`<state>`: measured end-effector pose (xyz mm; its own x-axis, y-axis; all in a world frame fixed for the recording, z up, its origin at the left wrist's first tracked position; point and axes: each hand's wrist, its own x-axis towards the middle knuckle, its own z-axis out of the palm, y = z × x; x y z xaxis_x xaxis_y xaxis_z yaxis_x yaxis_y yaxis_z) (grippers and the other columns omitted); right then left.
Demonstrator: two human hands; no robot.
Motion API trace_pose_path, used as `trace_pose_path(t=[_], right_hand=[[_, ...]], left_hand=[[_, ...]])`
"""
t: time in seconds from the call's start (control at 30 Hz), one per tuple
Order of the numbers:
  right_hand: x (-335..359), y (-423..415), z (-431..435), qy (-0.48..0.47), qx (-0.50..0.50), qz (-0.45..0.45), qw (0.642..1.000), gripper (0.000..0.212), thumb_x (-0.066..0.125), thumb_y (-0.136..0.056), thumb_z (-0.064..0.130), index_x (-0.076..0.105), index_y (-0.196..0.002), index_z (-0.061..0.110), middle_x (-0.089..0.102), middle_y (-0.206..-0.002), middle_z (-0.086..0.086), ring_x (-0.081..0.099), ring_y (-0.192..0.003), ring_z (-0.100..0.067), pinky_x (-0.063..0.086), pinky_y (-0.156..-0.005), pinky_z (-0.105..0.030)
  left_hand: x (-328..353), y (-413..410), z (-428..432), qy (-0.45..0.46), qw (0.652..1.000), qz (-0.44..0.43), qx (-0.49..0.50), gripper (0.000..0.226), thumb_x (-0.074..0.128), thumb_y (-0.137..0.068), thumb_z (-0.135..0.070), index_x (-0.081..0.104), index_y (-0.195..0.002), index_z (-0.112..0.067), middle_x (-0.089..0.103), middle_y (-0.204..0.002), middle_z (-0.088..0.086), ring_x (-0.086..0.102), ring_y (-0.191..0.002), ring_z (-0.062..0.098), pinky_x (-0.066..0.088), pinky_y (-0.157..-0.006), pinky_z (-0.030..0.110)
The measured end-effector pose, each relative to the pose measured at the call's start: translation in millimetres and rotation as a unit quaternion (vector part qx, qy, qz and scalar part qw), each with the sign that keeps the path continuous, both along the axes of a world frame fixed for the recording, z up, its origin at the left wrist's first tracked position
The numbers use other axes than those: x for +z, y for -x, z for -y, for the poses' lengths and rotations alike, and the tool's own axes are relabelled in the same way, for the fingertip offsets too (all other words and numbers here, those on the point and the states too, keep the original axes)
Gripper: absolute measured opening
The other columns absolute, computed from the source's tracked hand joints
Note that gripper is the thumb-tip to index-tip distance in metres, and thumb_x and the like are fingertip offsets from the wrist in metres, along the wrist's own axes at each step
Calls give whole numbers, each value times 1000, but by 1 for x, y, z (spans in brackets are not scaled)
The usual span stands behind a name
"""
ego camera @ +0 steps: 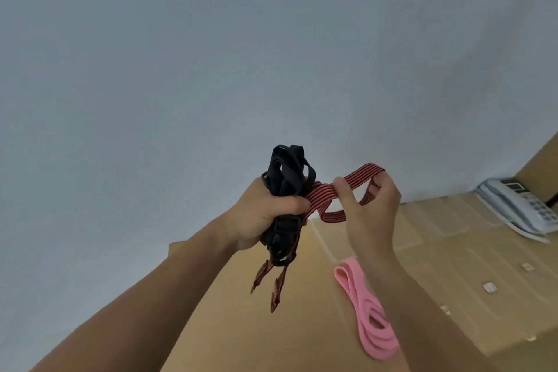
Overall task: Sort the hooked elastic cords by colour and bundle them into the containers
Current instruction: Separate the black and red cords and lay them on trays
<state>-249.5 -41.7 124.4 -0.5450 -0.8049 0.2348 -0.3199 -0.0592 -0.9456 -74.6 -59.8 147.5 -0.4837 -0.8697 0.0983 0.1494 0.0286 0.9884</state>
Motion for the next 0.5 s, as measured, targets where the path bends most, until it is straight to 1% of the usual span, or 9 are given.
trace_pose_path(t=[0.03,0.1,0.13,0.2,0.27,0.3,0.37,0.43,0.5], right_hand=[[1,9,-5,11,-20,-37,999,71,74,-79,42,41,-136,15,40,-141,-3,36,-132,-19,34,-108,-35],[3,28,-15,7,-41,-91,995,91,71,-81,46,21,-151,14,19,-157,-3,15,-145,-17,19,-117,-35],[2,39,-20,3,-53,-119,992,94,69,-82,49,17,-153,15,12,-160,-1,8,-147,-15,14,-117,-35],[1,61,-33,13,-44,-173,984,83,59,-85,57,25,-151,22,10,-161,3,1,-148,-12,8,-117,-34],[0,79,-46,47,54,-158,985,62,47,-86,60,44,-141,30,29,-156,10,12,-147,-7,14,-117,-28],[-1,89,-55,63,124,-88,986,53,46,-87,56,51,-134,31,45,-145,14,27,-142,-4,23,-115,-24],[-2,108,-71,62,223,42,972,37,50,-91,41,60,-122,23,68,-113,16,57,-114,-1,43,-98,-19],[-2,132,-86,40,244,70,966,25,51,-95,32,65,-106,15,72,-88,9,66,-88,-7,51,-82,-22],[1,157,-102,34,230,83,969,24,52,-95,32,65,-96,12,66,-73,2,65,-74,-17,54,-77,-34]], left_hand=[[3,8,0,0,1000,-1,-12,7,64,-74,-4,65,-74,-11,57,-69,13,56,-62,24,47,-60,31],[7,25,-2,-2,999,-2,-34,4,63,-74,-4,62,-77,-7,56,-69,14,55,-60,25,46,-59,30],[10,33,-3,-6,999,-2,-41,6,63,-74,-4,61,-80,-3,55,-69,15,55,-60,25,46,-58,30],[15,51,-7,-22,998,-5,-53,21,65,-72,-6,59,-89,6,55,-72,15,56,-60,25,47,-58,31],[20,72,-12,-33,997,-9,-71,33,70,-68,-11,58,-91,8,55,-75,15,56,-63,24,48,-60,32],[22,87,-16,-35,996,-11,-84,33,70,-66,-13,58,-90,5,55,-75,14,56,-63,23,49,-60,31],[28,116,-26,-36,993,-25,-112,26,67,-69,-11,55,-90,1,53,-73,13,54,-60,22,48,-58,30],[32,145,-36,-44,990,-37,-129,19,63,-73,-7,53,-88,-1,51,-71,12,53,-58,21,47,-53,28],[34,174,-44,-48,990,-27,-130,23,67,-69,-11,52,-84,-3,50,-73,13,54,-59,22,47,-53,28]])
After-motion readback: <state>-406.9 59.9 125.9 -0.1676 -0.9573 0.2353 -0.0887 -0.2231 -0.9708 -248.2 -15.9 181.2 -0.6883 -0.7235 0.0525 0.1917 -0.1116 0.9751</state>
